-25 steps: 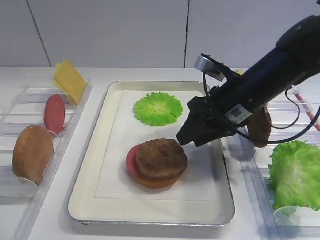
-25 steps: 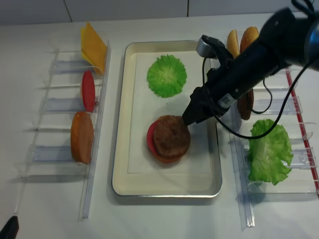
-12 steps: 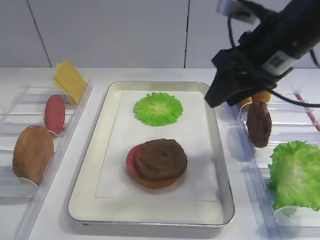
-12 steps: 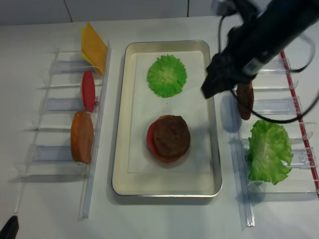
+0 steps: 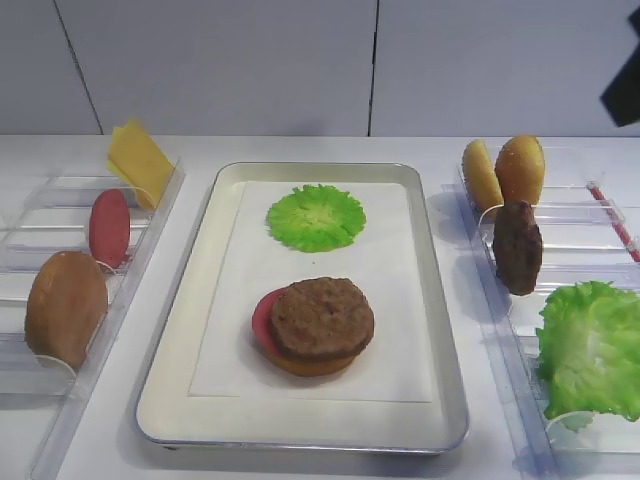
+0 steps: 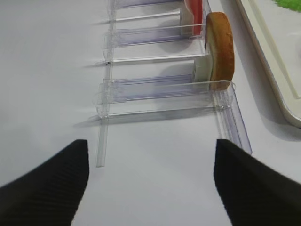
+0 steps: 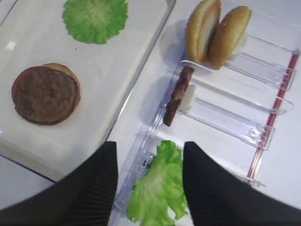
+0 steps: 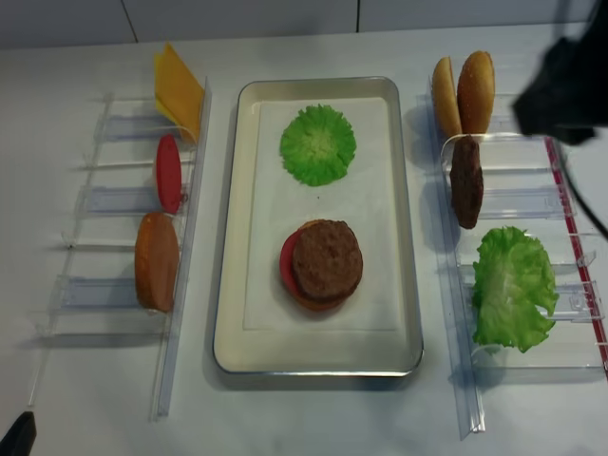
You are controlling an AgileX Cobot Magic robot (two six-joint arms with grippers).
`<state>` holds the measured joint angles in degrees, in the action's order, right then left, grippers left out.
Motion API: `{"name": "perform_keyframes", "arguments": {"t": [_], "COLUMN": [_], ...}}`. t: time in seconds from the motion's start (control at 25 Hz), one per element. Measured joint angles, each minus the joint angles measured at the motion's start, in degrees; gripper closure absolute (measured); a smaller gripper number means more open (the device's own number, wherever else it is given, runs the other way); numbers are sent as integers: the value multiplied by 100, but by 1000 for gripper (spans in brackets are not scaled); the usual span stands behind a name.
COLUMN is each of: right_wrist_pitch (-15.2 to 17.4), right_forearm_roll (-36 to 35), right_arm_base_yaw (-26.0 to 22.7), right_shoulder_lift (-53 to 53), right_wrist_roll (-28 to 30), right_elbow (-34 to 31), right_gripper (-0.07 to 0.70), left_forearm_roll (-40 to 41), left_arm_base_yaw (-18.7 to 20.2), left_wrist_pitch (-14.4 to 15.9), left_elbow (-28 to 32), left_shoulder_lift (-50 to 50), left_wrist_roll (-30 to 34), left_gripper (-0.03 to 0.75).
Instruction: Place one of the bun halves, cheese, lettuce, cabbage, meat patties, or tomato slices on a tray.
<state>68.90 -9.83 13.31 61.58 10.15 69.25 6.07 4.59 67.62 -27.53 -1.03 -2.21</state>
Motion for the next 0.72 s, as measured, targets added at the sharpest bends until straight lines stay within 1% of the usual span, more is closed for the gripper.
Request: {"name": "perform_keyframes", "arguments": {"t": [0.12,0.24,0.28,0.4,0.52,0.72], "right_wrist_pitch": [14,-109,-165,-189,-201,-241], "right_forearm_roll": [53,119,193,519,721,748], "right_arm_base_yaw": [0,0,0,0,0,0], "right_shoulder_lift": [-813,-1738,-2082,-3014,-3823,-4964], "right_wrist_roll": [-249,-557,-678,-1015,-1115,-1082], "right_elbow": [-371,-920,-1084,-1631,-2214,-3111], "right_gripper": [261,261,261,260,257,227], "left_forearm_roll": [0,0,0,0,0,0], "left_arm_base_yaw": [0,0,0,0,0,0], "left_wrist_pitch": [0,0,0,0,0,0], "left_elbow": [0,0,0,0,0,0], "left_shoulder_lift": [0,0,0,0,0,0], "left_wrist_roll": [0,0,0,0,0,0], "left_gripper": [715,715,715,715,715,715]}}
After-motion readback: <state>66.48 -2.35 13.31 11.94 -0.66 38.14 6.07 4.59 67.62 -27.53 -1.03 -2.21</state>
